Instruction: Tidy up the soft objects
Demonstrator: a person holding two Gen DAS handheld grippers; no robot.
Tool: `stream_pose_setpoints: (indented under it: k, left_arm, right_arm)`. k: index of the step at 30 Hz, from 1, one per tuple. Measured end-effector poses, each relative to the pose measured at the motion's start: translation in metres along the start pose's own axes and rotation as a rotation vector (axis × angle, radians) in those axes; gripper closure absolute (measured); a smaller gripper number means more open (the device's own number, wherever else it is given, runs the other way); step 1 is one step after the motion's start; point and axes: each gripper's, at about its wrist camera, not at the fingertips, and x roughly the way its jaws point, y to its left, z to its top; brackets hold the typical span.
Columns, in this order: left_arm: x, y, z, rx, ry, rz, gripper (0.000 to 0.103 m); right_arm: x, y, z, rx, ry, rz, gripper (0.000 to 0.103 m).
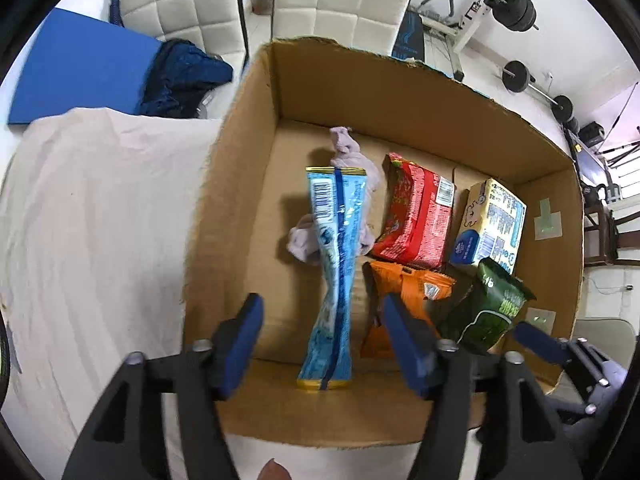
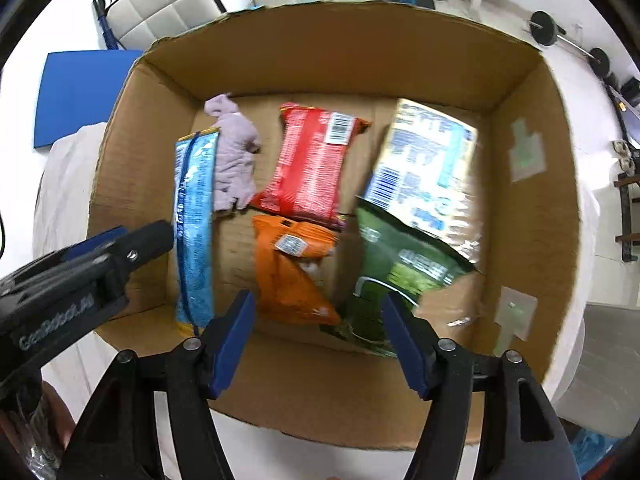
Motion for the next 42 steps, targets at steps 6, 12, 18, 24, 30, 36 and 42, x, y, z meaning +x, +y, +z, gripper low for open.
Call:
stream_pose_setpoints:
  k: [6,12,18,24,30,36,42]
  left_arm:
    - [-0.012,-0.003,-0.016,0.018,-0.037,0.036,0.008]
    - [-0.033,-0.007,-0.028,0.034,-0.079,0.052,0.008]
    - [-0.072,-0.016,-0.050,0.069,-0.158,0.061,0.008]
    - [-0.123,-0.023,-0.080,0.090,-0.230,0.059,0.008]
    - [-0.184,-0.028,-0.123,0.114,-0.314,0.054,0.008]
    - [-0.248,-0.030,-0.169,0.105,-0.392,0.049,0.008]
    - [-0.288,-0.031,-0.198,0.114,-0.423,0.041,0.008]
  right_arm:
    - [-0.016,-0.022,-0.016,0.037,-0.043,-0.039,0.002]
    - [-0.036,-0.034,-0.033,0.061,-0.088,-0.064,0.000]
    - [-0.069,-0.033,-0.054,0.074,-0.142,-0.075,0.000]
    - [-0.115,-0.031,-0.086,0.086,-0.224,-0.070,0.000]
    - [-0.180,-0.027,-0.136,0.078,-0.327,-0.067,0.000]
    - [-0.246,-0.018,-0.192,0.063,-0.420,-0.030,0.000]
    - [-0.302,-0.013,-0.241,0.068,-0.488,-0.028,0.000]
